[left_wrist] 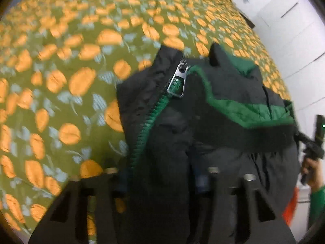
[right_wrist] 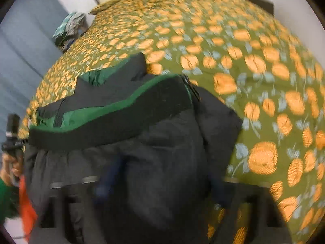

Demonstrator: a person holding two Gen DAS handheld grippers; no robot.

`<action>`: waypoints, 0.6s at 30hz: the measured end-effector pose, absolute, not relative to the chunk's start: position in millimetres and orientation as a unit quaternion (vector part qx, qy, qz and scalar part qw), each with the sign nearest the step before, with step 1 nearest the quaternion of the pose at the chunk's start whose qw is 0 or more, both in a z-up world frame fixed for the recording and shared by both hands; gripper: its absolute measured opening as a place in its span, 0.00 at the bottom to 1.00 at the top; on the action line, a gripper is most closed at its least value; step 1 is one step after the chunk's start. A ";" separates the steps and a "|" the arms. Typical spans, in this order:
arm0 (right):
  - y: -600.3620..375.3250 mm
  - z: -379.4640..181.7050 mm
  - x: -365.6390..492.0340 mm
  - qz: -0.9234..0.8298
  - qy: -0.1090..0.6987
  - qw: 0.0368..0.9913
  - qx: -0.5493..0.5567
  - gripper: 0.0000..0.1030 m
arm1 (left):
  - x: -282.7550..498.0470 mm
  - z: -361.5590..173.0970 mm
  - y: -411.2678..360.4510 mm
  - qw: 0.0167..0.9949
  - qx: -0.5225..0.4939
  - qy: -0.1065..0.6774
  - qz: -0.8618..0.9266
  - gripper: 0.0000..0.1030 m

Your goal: Fold large clothes

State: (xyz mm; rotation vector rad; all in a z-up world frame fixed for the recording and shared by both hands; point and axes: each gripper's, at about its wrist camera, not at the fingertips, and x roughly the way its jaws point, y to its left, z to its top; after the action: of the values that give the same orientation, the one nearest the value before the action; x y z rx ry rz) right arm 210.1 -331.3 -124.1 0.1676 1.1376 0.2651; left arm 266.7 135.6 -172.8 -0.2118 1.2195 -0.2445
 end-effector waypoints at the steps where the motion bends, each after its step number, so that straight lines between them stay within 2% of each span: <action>1: -328.4 -117.8 207.4 0.114 0.531 0.837 0.065 0.29 | 267.8 -164.8 133.9 0.814 -0.093 0.563 -0.108 0.19; 3: -322.7 -97.9 205.2 0.082 0.506 0.858 0.032 0.19 | 271.8 -137.6 132.7 0.837 -0.088 0.531 -0.097 0.16; 7: -327.0 -44.5 204.2 0.052 0.419 0.906 0.020 0.18 | 285.3 -97.4 125.0 0.877 -0.087 0.466 -0.083 0.15; 10: -332.0 -37.4 219.4 0.025 0.397 0.917 0.028 0.18 | 305.6 -104.2 110.3 0.896 -0.060 0.437 -0.046 0.17; 13: -335.0 -66.8 241.4 -0.004 0.412 0.911 0.023 0.18 | 326.9 -147.9 97.4 0.888 -0.041 0.458 -0.010 0.20; 15: -340.0 -107.2 254.4 -0.023 0.447 0.894 0.030 0.18 | 333.8 -177.6 96.2 0.881 -0.036 0.473 0.007 0.26; 17: -344.9 -140.6 257.9 -0.028 0.472 0.880 0.050 0.18 | 332.0 -198.7 93.7 0.881 -0.022 0.472 0.013 0.38; 18: -345.8 -156.4 257.9 -0.028 0.476 0.877 0.057 0.19 | 328.7 -208.9 93.5 0.885 -0.019 0.465 0.011 0.40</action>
State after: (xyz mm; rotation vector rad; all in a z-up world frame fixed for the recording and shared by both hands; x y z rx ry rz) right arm 257.9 -345.8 -156.4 0.1180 0.9919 -0.0591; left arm 328.7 93.5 -208.9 -0.0389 0.9663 0.0232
